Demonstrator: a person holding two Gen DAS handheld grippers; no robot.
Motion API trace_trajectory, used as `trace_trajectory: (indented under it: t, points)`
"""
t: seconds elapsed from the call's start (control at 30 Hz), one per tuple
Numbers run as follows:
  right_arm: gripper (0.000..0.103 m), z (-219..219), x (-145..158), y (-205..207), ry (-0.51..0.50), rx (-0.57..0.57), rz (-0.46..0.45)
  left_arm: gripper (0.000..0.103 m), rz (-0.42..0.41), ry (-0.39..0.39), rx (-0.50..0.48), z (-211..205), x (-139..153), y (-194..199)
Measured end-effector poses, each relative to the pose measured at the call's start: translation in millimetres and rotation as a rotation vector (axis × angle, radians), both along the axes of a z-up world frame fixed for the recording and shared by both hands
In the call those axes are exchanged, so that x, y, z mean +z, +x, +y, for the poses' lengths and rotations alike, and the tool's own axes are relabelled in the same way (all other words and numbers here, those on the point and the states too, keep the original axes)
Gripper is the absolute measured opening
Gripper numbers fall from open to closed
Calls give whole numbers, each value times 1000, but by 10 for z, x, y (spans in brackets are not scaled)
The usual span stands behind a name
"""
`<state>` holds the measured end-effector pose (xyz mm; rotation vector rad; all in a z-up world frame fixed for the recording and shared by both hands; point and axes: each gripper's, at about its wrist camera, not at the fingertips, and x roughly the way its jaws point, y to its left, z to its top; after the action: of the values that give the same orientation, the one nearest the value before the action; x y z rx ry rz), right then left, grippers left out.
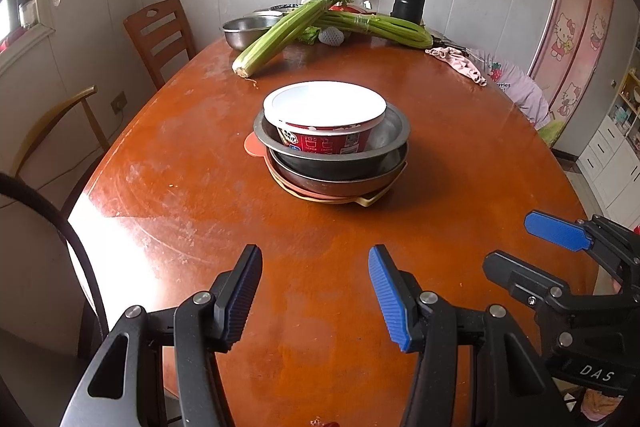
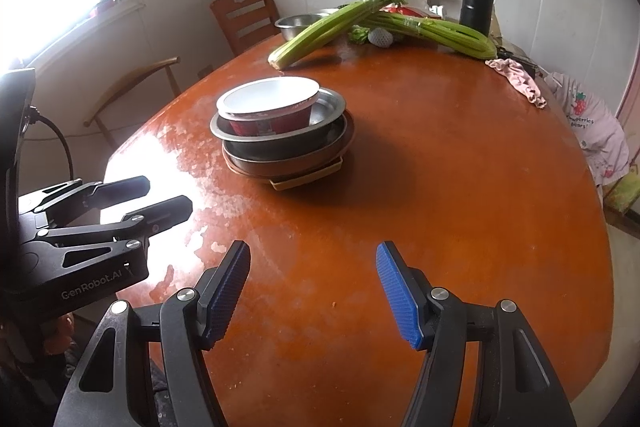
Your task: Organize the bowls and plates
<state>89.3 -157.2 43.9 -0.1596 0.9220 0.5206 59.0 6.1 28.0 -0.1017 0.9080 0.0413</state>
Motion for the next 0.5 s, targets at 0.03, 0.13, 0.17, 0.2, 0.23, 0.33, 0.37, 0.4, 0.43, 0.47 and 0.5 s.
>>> trace_trajectory:
  t: [0.03, 0.13, 0.17, 0.2, 0.23, 0.33, 0.37, 0.4, 0.43, 0.47, 0.5]
  points:
    - [68, 4, -3, 0, -1, 1, 0, 55, 1, 0, 0, 3, -3, 2]
    - [68, 9, -7, 1, -2, 1, 0, 55, 4, 1, -1, -2, -13, 8]
    - [68, 10, -10, 4, -5, -2, 0, 55, 6, 3, 1, 1, -19, 9]
    - [68, 10, -12, 7, -5, -4, -1, 55, 7, 4, 4, 5, -23, 10]
    - [68, 4, -14, 7, -5, -5, 0, 55, 7, 3, 2, 7, -28, 12]
    - [68, -7, -32, 19, -9, -11, 4, 55, 13, 5, 2, 18, -47, 20]
    - [68, -13, -36, 25, -9, -13, 5, 55, 15, 6, -1, 19, -55, 26]
    - [68, -18, -36, 29, -9, -15, 5, 55, 21, 10, -1, 19, -68, 36]
    - [68, -24, -39, 35, -10, -17, 5, 55, 27, 12, -1, 21, -86, 47]
    - [68, -32, -44, 47, -11, -21, 6, 55, 31, 11, -3, 25, -97, 52]
    - [68, -44, -48, 55, -11, -23, 8, 55, 35, 11, -4, 27, -111, 64]
